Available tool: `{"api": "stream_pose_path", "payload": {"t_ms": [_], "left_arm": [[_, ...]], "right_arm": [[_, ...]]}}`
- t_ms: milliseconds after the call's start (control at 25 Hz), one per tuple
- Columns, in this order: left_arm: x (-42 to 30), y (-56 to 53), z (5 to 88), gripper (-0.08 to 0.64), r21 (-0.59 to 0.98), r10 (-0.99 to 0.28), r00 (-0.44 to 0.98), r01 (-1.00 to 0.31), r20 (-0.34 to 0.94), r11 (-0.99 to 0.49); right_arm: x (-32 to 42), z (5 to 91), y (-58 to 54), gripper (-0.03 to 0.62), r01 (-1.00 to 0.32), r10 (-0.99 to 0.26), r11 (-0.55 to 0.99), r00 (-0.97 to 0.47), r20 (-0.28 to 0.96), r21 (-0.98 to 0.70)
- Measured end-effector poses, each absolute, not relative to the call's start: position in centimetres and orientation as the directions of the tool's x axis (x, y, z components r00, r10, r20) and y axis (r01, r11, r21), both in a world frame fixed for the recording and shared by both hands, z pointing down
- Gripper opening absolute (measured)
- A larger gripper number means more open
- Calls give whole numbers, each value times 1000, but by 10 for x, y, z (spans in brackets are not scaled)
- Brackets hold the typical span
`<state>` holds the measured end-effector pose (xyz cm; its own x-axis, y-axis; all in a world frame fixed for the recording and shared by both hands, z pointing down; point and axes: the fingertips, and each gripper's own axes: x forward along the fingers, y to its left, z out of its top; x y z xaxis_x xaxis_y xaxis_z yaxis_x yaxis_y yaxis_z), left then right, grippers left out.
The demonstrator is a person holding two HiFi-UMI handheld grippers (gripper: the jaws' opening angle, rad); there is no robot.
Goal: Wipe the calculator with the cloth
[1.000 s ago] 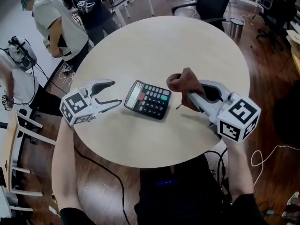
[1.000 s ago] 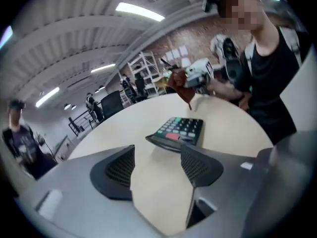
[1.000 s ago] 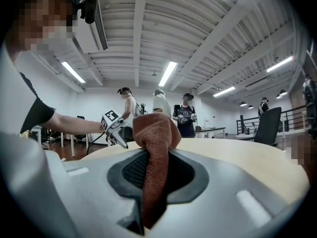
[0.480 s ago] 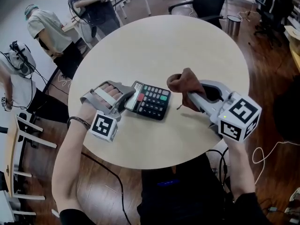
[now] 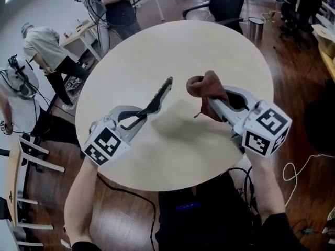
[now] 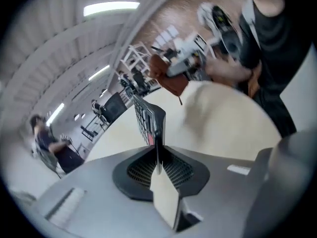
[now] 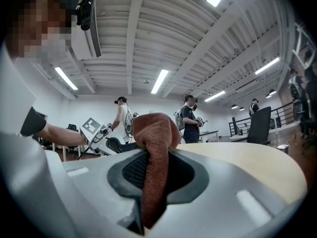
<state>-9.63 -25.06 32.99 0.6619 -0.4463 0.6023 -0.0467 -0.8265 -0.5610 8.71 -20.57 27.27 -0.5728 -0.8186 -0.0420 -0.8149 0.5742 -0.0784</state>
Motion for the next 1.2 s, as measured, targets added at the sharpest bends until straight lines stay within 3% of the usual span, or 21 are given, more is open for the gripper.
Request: {"api": "stream_pose_path", "payload": {"t_ms": [120, 320, 480, 600, 840, 1040, 1200], "left_arm": [[-90, -235, 304, 50, -254, -284, 830, -179, 480, -951], [-77, -205, 273, 49, 29, -150, 957, -162, 247, -986], [-72, -189, 276, 49, 89, -82, 975, -102, 208, -991], [-67, -180, 284, 49, 103, -51, 977, -74, 209, -992], [-75, -176, 289, 52, 117, -48, 982, -71, 183, -991], [-79, -182, 292, 49, 139, -70, 984, -93, 166, -986], [-77, -187, 291, 49, 143, -80, 983, -103, 163, -984]], "right_arm": [[83, 268, -210, 64, -811, -821, 571, -566, -79, -126], [38, 250, -197, 64, -753, -750, 658, -653, -107, -17], [-11, 236, -181, 64, -702, -708, 683, -704, -54, 200], [-22, 233, -184, 64, -682, -696, 686, -716, -43, 254], [15, 242, -224, 64, -734, -749, 649, -663, -8, 200], [61, 252, -252, 64, -821, -823, 568, -568, 21, 62], [33, 228, -222, 64, -730, -730, 683, -682, -47, -16]]}}
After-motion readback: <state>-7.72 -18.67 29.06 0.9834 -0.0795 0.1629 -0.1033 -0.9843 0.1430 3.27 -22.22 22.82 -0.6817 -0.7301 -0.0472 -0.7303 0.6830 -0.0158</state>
